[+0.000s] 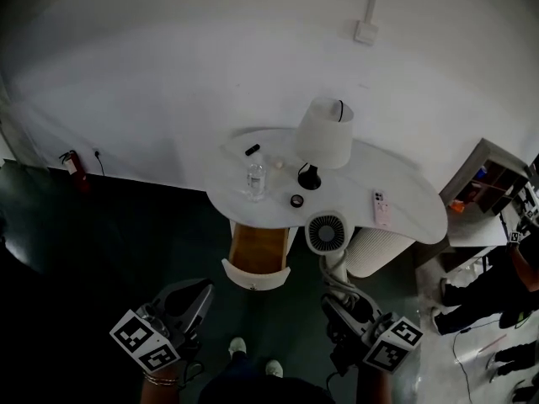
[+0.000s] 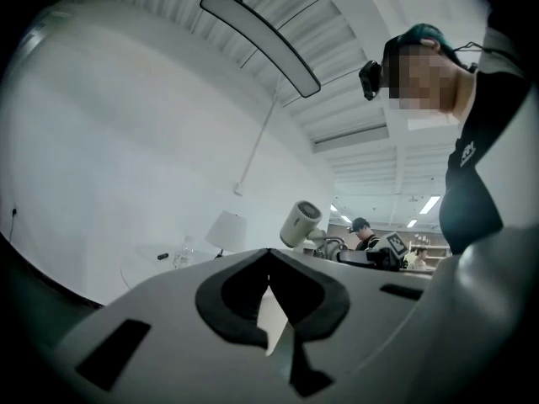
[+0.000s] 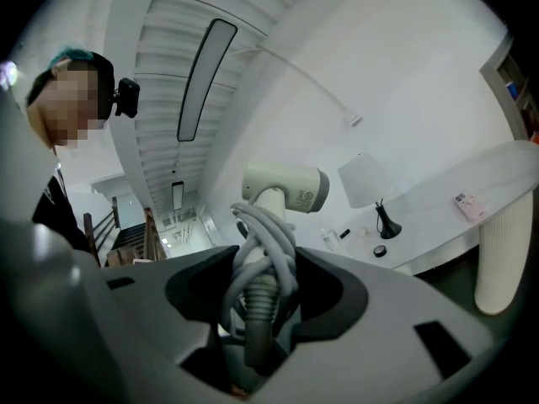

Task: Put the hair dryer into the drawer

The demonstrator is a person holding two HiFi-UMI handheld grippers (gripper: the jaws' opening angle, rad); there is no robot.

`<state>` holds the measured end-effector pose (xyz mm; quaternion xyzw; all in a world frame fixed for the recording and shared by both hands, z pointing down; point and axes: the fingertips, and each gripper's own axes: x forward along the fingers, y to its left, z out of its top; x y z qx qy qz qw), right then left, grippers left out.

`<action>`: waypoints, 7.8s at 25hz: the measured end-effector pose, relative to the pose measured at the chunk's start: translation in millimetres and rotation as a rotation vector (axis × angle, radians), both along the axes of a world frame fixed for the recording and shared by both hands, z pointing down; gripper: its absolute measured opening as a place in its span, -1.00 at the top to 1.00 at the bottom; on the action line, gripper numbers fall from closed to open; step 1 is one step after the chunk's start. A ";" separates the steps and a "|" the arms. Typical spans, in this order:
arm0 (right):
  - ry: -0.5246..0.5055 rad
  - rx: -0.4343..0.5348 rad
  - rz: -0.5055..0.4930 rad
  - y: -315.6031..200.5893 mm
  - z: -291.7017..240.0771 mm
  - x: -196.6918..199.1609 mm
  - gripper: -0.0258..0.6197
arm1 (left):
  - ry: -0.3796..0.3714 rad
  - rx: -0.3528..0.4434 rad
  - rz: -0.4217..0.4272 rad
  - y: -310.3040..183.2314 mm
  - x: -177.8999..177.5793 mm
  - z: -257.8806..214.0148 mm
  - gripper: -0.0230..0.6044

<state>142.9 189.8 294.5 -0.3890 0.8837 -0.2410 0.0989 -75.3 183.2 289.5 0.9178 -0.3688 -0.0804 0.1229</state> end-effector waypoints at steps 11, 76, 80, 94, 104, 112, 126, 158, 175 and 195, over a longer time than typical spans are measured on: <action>0.014 -0.004 0.051 -24.0 -1.1 -50.4 0.25 | -0.002 0.018 0.104 -37.7 -25.0 -4.9 0.90; 0.772 -0.663 -0.562 -141.5 270.2 -40.2 0.25 | -0.184 -0.470 0.254 -161.1 72.1 187.6 0.90; 0.777 -0.713 -0.531 -147.5 278.5 -37.5 0.25 | -0.244 -0.496 0.257 -169.5 73.1 200.7 0.90; 0.769 -0.818 -0.433 -176.7 295.0 -66.7 0.25 | -0.324 -0.578 0.407 -206.5 72.8 234.4 0.90; 0.726 -0.925 -0.346 -187.7 312.3 -98.1 0.25 | -0.385 -0.598 0.528 -227.0 55.2 257.1 0.90; 0.710 -0.998 -0.278 -191.9 329.3 -115.0 0.25 | -0.409 -0.625 0.608 -236.7 40.0 278.1 0.90; 0.783 -1.003 -0.180 -208.4 359.0 -129.4 0.25 | -0.403 -0.663 0.646 -245.7 16.6 316.0 0.90; 0.915 -1.018 -0.043 -252.6 420.3 -148.7 0.25 | -0.364 -0.728 0.629 -264.0 5.8 359.0 0.90; 1.084 -0.966 -0.036 -268.4 441.7 -157.1 0.25 | -0.339 -0.753 0.615 -264.6 -5.7 366.6 0.90; 1.150 -1.003 -0.171 -251.9 471.2 -160.5 0.13 | -0.352 -0.770 0.616 -258.0 -10.8 374.1 0.90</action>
